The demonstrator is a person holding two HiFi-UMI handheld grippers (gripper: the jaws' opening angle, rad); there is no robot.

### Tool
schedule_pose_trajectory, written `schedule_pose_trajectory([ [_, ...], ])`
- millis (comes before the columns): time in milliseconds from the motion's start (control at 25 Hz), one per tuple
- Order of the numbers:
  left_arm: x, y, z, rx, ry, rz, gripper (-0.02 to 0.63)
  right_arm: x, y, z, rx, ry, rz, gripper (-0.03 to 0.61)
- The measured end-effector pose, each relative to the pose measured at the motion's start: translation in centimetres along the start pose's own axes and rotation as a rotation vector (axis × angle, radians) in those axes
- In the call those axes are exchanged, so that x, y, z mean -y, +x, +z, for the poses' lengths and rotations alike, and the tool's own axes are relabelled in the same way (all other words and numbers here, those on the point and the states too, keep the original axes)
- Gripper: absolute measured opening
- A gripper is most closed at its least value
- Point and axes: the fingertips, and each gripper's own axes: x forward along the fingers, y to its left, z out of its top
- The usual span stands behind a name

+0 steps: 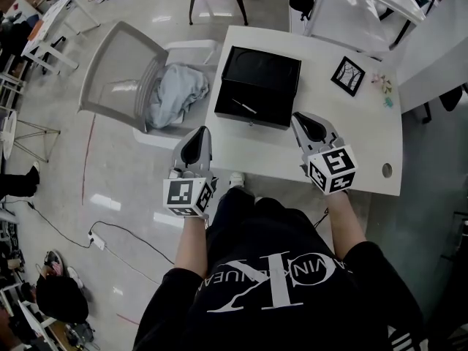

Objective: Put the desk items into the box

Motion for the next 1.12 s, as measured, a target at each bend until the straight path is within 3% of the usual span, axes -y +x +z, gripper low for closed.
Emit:
schedule_pose_trajectory([
  [1120, 1.2, -1.3, 2.5, 0.067, 0.038, 0.038, 0.011, 0.8, -3.2, 1.9, 0.133, -0.005, -0.034, 0.025],
])
